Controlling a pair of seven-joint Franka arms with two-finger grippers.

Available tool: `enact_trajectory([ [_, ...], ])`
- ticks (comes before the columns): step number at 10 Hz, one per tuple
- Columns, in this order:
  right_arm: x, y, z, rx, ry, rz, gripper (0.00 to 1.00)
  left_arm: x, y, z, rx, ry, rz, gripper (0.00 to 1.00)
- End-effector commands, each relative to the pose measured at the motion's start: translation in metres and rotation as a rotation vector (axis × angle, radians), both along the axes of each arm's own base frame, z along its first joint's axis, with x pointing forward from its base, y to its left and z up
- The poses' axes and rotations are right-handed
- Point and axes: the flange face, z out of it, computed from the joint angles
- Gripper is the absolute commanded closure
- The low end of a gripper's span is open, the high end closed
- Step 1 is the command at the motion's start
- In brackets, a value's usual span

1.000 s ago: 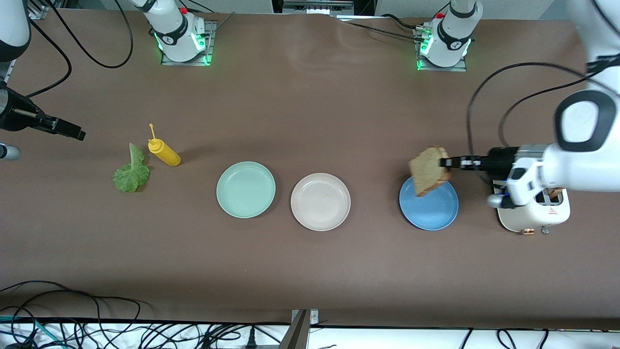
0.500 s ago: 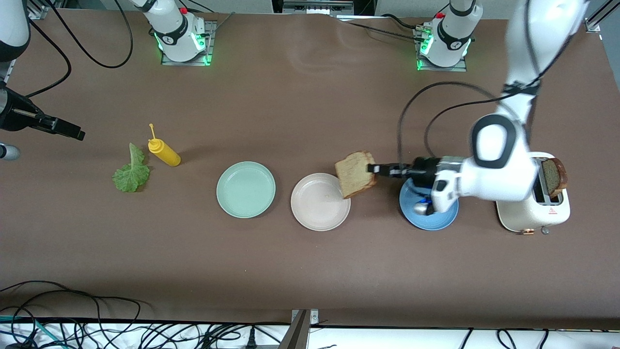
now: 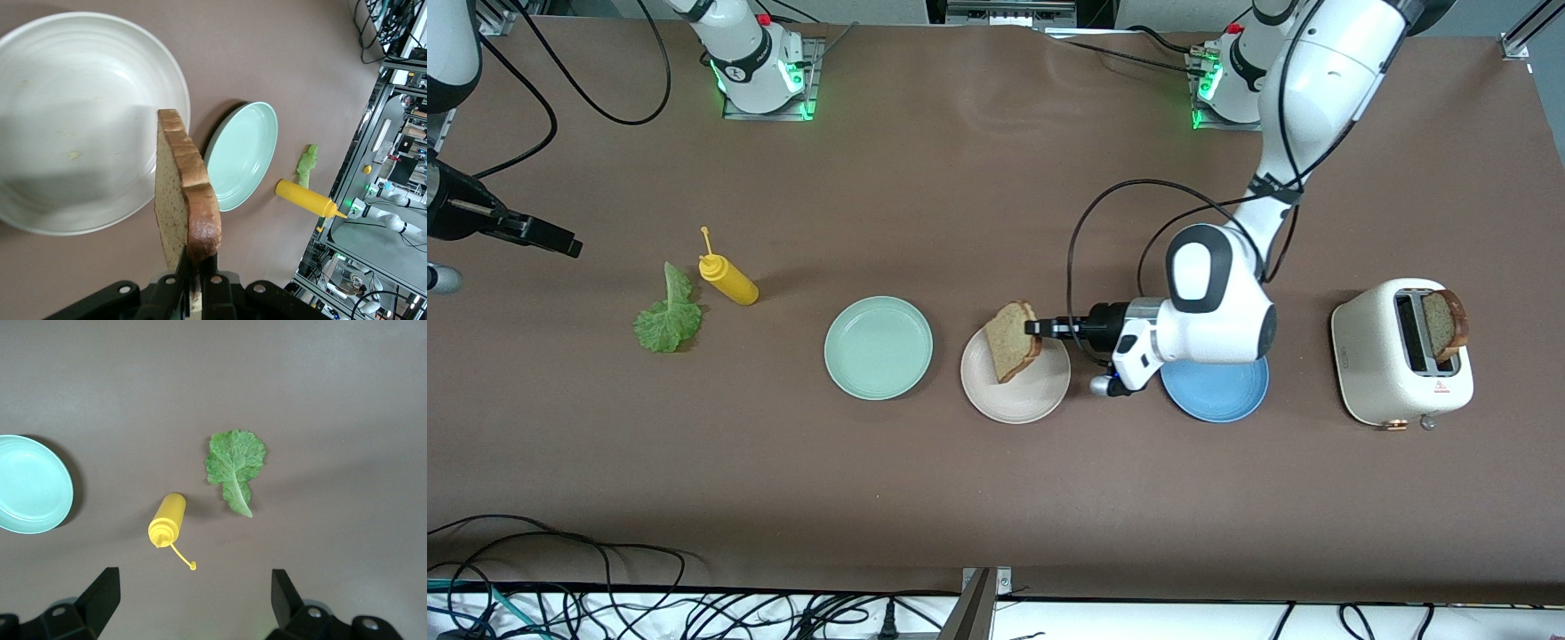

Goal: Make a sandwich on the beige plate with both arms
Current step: 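Carry the bread slice with the left gripper onto the beige plate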

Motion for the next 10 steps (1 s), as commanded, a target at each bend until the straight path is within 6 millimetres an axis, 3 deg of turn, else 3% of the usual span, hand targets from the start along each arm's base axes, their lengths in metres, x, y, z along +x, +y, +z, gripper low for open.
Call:
enact_trajectory([
  [1, -0.004, -0.001, 0.004, 0.015, -0.001, -0.013, 0.0, 0.015, -0.01, 0.005, -0.05, -0.054, -0.006, 1.0],
  [6, -0.004, -0.001, 0.004, 0.015, -0.001, -0.013, 0.0, 0.008, -0.028, -0.04, -0.018, -0.106, -0.014, 1.0],
  [10, -0.004, -0.001, 0.003, 0.015, 0.0, -0.013, 0.0, 0.01, -0.017, -0.051, -0.007, -0.101, -0.011, 1.0],
])
